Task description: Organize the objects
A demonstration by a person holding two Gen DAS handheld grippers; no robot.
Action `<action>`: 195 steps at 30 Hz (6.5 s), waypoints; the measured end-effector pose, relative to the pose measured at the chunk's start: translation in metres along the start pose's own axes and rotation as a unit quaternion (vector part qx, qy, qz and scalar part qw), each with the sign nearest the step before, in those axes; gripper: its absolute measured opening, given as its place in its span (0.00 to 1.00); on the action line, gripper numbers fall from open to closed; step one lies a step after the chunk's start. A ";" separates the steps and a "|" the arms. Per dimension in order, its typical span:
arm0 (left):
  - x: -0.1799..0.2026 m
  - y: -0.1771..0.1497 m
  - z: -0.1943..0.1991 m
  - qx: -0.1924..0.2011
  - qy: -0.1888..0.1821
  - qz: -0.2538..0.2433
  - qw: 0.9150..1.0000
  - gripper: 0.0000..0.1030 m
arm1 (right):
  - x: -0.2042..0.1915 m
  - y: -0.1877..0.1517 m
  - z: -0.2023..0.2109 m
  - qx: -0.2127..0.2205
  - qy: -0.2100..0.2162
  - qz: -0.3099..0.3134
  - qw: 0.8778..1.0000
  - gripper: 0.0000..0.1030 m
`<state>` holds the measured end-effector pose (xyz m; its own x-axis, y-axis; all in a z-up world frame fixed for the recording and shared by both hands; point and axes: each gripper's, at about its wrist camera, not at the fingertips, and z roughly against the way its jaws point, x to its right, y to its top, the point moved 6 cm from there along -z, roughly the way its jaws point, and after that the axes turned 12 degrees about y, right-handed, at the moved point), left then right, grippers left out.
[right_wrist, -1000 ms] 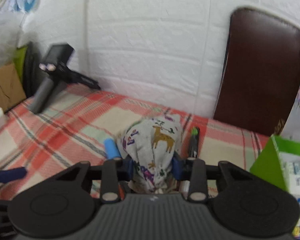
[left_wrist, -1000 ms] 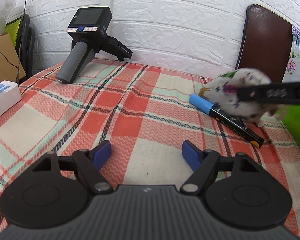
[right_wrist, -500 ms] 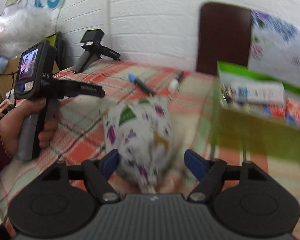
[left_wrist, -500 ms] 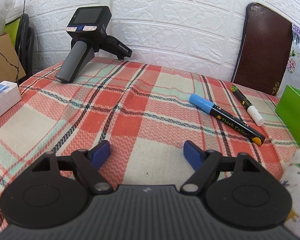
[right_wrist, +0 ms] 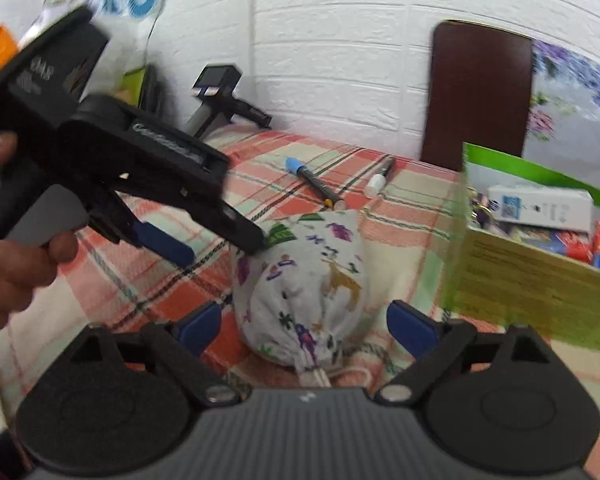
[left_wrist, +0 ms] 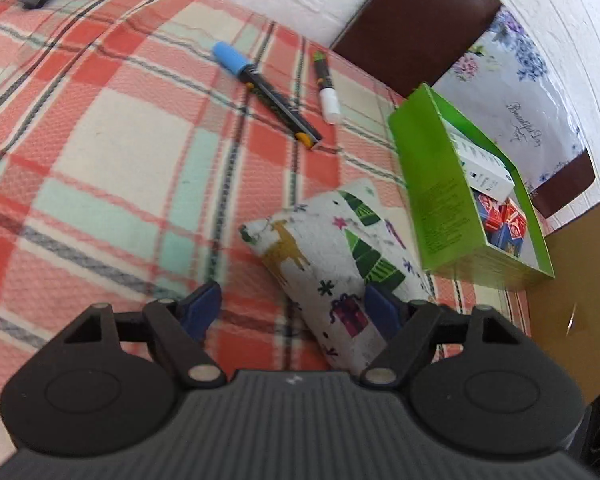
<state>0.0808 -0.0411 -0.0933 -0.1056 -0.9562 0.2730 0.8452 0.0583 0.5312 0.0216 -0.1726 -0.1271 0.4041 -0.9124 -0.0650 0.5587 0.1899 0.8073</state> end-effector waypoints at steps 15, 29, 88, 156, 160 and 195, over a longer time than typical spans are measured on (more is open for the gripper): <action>0.139 0.069 0.055 0.160 -0.126 -0.131 0.970 0.35 | 0.063 0.065 0.072 0.202 -0.123 -0.008 0.972 0.43; 0.163 0.057 -0.035 0.116 0.033 -0.166 0.979 0.45 | 0.131 0.021 0.071 0.178 -0.208 -0.089 0.958 0.91; 0.090 -0.049 0.068 0.145 0.143 -0.213 0.955 1.00 | 0.057 -0.010 0.175 0.229 -0.144 -0.275 0.923 0.94; 0.090 -0.049 0.062 0.120 0.152 -0.200 0.961 1.00 | 0.051 -0.010 0.160 0.210 -0.153 -0.246 0.934 0.95; 0.090 -0.049 0.063 0.122 0.153 -0.202 0.960 1.00 | 0.050 -0.009 0.161 0.212 -0.153 -0.243 0.934 0.95; 0.069 -0.040 0.049 0.112 0.176 -0.181 0.961 1.00 | 0.048 -0.010 0.137 0.182 -0.146 -0.228 0.945 0.95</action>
<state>0.0140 -0.0957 -0.0564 -0.1547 -0.9608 -0.2299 0.6478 -0.2743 0.7107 -0.0636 -0.2676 -0.0582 -0.0649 -0.9403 -0.3342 0.3183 -0.3369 0.8861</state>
